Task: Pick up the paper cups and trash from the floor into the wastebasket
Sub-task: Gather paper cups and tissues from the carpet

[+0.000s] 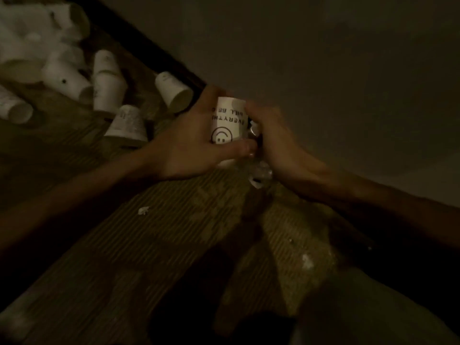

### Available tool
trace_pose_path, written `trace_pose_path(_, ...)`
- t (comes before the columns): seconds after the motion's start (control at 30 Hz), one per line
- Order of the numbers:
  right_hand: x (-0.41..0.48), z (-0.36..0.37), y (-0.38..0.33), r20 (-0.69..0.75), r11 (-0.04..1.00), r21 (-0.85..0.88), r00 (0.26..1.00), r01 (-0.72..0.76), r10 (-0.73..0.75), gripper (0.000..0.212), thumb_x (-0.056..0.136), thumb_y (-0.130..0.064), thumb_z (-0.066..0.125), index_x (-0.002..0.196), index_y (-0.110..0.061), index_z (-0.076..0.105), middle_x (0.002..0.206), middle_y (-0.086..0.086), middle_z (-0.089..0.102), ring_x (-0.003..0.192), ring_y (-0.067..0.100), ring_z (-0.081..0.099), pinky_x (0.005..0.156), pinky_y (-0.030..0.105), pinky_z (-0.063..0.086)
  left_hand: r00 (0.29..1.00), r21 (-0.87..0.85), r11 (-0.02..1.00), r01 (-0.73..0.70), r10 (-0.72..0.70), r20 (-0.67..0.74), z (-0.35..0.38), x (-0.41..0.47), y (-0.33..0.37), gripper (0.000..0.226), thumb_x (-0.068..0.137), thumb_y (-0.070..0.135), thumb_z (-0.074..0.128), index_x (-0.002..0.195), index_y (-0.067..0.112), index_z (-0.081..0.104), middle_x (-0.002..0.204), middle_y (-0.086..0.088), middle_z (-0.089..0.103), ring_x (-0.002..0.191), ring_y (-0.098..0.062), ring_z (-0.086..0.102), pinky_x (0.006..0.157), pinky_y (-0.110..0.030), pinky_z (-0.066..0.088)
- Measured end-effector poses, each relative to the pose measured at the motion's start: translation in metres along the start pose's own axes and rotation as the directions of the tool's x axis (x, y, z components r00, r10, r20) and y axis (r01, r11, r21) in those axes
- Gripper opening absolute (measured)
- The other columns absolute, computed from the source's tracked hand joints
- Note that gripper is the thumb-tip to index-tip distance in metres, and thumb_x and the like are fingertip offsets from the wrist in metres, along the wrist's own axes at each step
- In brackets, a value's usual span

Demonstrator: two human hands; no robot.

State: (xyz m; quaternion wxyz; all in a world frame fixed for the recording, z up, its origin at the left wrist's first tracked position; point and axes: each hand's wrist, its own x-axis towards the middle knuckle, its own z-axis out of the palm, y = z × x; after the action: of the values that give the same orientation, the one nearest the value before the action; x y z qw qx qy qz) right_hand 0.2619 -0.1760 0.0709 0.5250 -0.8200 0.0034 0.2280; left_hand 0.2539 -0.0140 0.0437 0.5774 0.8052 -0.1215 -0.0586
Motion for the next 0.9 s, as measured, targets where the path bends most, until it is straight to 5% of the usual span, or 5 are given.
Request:
trace_pose_path(0.1,-0.049,-0.054,-0.009,0.008,0.988,0.118,0.995,0.096,-0.097,0.038,0.066,-0.032,0.054,0.100,-0.018,0.044,0.093,0.000,0.057,0.079,0.008,0.065,0.066,0.029,0.054,0.992,-0.008,0.997,-0.071,0.072,0.104,0.018,0.012,0.057,0.068,0.062,0.060,0.074,0.117,0.033,0.042,0.095,0.036,0.062,0.092,0.018,0.061,0.065,-0.002,0.047)
trace_pose_path(0.17,-0.083,-0.086,-0.015,0.008,0.985,0.117,0.991,0.130,-0.132,0.043,0.059,-0.017,0.057,0.099,-0.021,0.041,0.088,-0.001,0.059,0.077,0.012,0.065,0.063,0.029,0.053,0.976,-0.045,0.992,-0.122,0.128,0.175,0.032,0.012,0.094,0.073,0.064,0.059,0.077,0.121,0.031,0.041,0.101,0.029,0.063,0.095,0.009,0.064,0.069,-0.009,0.053)
trace_pose_path(0.5,-0.245,-0.224,0.014,-0.260,0.975,-0.029,0.940,0.220,-0.220,0.037,0.073,-0.023,0.069,0.099,-0.031,0.045,0.095,-0.004,0.059,0.093,0.013,0.063,0.079,0.036,0.055,0.843,-0.015,0.912,-0.409,0.384,0.377,0.165,0.026,0.232,0.071,0.058,0.079,0.071,0.113,0.049,0.038,0.103,0.034,0.060,0.086,0.010,0.065,0.061,-0.009,0.053)
trace_pose_path(0.6,-0.296,-0.248,0.047,-0.298,0.985,-0.083,0.939,0.154,-0.172,0.036,0.084,-0.036,0.071,0.108,-0.030,0.044,0.104,0.000,0.061,0.100,0.014,0.065,0.083,0.033,0.058,0.795,-0.015,0.911,-0.413,0.368,0.483,0.229,0.025,0.240,0.067,0.057,0.082,0.068,0.111,0.056,0.038,0.107,0.034,0.058,0.088,0.010,0.064,0.067,-0.025,0.060)
trace_pose_path(0.9,-0.386,-0.276,0.166,-0.480,0.995,-0.011,0.873,-0.099,0.081,0.040,0.081,-0.033,0.063,0.115,-0.023,0.044,0.104,-0.009,0.063,0.097,0.003,0.066,0.074,0.019,0.055,0.659,-0.139,0.939,-0.315,0.322,0.680,0.387,-0.011,0.215,0.055,0.080,0.045,0.077,0.121,0.049,0.040,0.112,0.021,0.060,0.098,0.009,0.060,0.069,-0.010,0.051)
